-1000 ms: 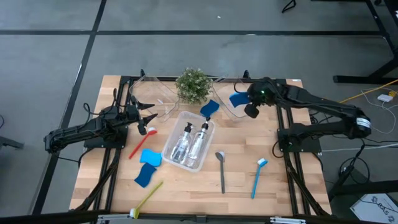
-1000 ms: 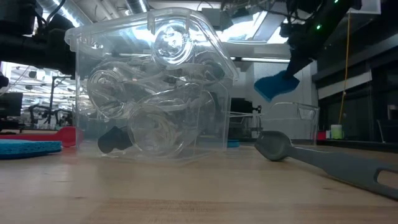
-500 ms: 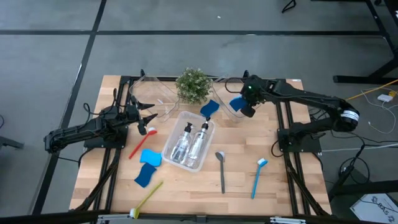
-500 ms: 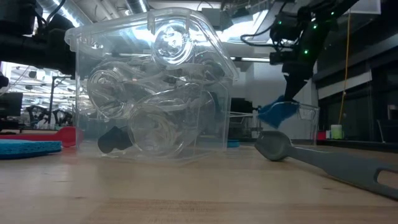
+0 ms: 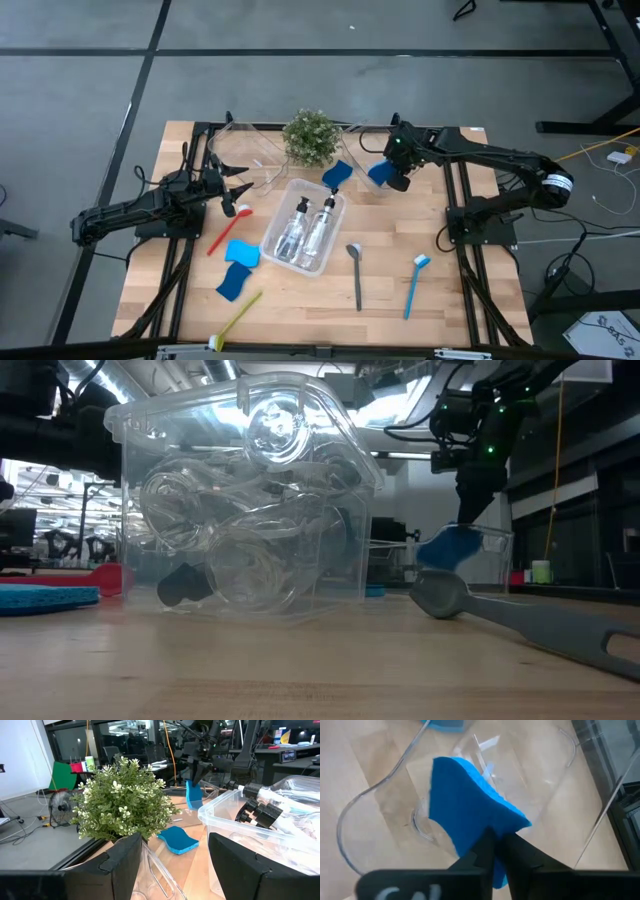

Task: Pick & Place Kitchen Sink Supplies
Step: Put the blue sponge into the right transparent bin, then adjust the right transparent bin

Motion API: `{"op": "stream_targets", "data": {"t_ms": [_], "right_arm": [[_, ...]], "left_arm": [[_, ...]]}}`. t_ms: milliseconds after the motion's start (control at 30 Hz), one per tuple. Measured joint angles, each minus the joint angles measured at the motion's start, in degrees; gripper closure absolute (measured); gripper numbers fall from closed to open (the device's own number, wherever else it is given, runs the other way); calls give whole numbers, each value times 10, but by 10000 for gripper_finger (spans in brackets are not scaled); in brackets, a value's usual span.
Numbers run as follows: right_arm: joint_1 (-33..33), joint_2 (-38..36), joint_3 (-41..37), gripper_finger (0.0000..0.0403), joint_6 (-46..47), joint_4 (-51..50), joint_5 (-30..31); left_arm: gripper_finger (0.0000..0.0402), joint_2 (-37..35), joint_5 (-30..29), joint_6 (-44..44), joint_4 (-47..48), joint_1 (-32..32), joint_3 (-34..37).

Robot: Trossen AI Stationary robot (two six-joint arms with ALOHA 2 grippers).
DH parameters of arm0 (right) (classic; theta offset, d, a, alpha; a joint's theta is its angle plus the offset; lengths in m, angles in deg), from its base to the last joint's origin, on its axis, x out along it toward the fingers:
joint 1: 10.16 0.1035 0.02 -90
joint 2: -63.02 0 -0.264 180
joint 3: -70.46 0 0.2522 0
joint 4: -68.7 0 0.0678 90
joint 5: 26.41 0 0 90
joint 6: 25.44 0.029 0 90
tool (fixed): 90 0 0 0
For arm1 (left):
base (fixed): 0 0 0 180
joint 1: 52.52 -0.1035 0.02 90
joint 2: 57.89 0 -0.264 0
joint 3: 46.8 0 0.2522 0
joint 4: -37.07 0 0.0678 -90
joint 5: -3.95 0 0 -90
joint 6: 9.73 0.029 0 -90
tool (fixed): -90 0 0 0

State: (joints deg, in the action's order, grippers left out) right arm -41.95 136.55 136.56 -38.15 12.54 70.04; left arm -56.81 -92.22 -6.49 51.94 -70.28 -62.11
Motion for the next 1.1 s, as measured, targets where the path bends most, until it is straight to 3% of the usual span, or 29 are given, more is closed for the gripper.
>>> {"op": "stream_targets", "data": {"t_ms": [200, 767, 1100], "right_arm": [[0, 0, 0, 326, 3, 7, 48], [0, 0, 0, 173, 7, 26, 40], [0, -2, 0, 164, 4, 44, 39]], "left_arm": [[176, 0, 0, 0, 0, 0, 0], [176, 0, 0, 0, 0, 0, 0], [176, 0, 0, 0, 0, 0, 0]]}}
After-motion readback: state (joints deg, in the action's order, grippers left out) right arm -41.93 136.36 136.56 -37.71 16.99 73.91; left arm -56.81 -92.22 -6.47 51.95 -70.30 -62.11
